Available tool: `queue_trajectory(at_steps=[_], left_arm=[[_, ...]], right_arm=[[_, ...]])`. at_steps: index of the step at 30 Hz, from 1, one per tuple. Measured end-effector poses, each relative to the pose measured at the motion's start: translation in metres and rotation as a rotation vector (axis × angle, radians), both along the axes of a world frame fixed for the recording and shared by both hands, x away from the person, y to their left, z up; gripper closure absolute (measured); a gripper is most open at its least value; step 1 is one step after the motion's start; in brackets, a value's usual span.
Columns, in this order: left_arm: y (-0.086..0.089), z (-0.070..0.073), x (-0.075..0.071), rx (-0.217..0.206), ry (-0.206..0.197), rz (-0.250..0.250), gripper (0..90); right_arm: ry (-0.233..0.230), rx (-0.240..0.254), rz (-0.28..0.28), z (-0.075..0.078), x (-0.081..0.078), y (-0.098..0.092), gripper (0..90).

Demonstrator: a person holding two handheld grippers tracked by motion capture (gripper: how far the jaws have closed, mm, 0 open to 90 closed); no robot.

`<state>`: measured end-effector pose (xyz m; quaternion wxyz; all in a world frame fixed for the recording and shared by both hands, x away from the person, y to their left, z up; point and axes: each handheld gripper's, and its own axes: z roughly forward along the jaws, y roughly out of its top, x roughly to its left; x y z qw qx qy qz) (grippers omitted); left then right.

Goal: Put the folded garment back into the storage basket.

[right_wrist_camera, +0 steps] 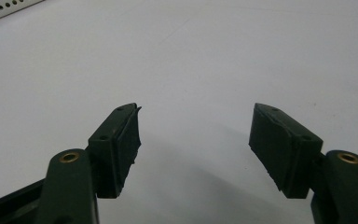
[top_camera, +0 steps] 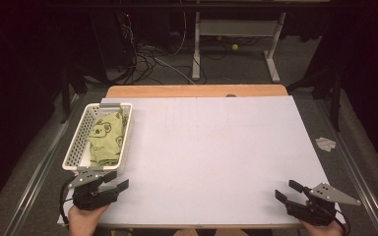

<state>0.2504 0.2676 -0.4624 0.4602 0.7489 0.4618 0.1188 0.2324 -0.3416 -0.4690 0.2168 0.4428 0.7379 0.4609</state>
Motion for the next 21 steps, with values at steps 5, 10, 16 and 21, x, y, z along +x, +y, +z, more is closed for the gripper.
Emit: queue_trajectory(at_steps=[5,10,16,21], left_arm=[[0.004,-0.002,-0.001,-0.004,-0.002,0.016,35.2],[0.006,-0.003,-0.003,0.007,-0.004,0.054,35.1],[0.010,-0.006,-0.003,0.001,0.000,0.066,35.1],[0.014,-0.007,-0.004,-0.002,0.001,0.080,35.1]], right_arm=[[-0.008,0.002,-0.003,0.001,-0.001,-0.001,34.1],[-0.009,0.005,-0.005,0.001,-0.003,-0.001,34.2],[-0.014,0.003,-0.008,0.002,-0.004,-0.003,34.1],[-0.016,0.004,-0.013,0.002,-0.006,-0.004,34.2]])
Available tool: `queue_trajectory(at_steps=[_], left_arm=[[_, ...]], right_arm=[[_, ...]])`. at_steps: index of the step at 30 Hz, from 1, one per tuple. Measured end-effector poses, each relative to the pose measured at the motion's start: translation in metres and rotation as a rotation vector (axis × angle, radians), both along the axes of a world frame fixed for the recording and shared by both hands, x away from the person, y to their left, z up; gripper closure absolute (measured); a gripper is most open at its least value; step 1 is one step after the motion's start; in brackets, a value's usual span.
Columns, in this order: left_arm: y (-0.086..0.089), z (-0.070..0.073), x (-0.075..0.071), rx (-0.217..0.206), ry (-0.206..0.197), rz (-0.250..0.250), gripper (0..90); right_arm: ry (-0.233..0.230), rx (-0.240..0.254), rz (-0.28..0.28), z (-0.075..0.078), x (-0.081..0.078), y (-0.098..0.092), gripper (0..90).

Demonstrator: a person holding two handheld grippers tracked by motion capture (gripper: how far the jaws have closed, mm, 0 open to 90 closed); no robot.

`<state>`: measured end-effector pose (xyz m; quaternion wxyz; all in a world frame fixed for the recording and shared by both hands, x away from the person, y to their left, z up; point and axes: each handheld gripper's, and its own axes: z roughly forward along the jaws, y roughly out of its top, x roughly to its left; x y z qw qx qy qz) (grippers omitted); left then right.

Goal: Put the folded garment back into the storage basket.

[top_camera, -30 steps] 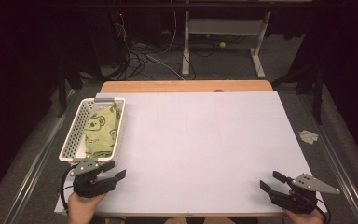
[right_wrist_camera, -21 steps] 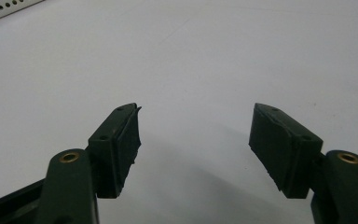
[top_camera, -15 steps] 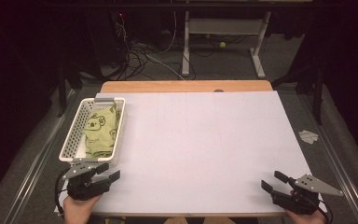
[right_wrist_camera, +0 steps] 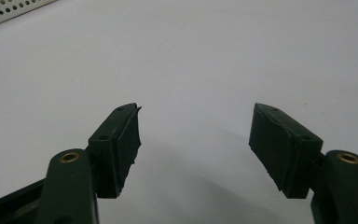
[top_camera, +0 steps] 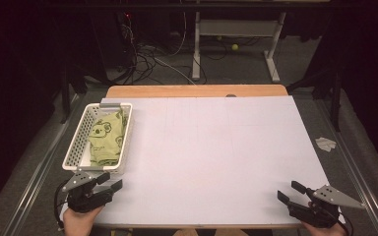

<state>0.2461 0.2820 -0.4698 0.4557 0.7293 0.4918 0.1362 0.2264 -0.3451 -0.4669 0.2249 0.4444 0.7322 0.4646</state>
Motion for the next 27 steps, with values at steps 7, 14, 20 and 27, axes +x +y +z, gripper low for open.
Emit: queue_trajectory(at_steps=[7,14,20,27], left_arm=[[0.0063,-0.0036,0.0008,-0.028,0.018,0.033,35.1],[0.0083,-0.0045,0.0021,-0.044,0.035,0.048,33.6],[0.0075,-0.0044,0.0020,-0.038,0.034,0.049,33.6],[0.0066,-0.0043,0.0024,-0.033,0.033,0.044,33.6]], right_arm=[[-0.002,0.007,-0.012,0.0003,-0.0016,-0.0036,34.1],[-0.001,0.009,-0.016,0.0003,-0.0024,-0.0041,34.2],[0.000,0.011,-0.013,0.0000,-0.0019,-0.0038,34.1],[0.000,0.012,-0.013,0.0000,-0.0016,-0.0037,34.2]])
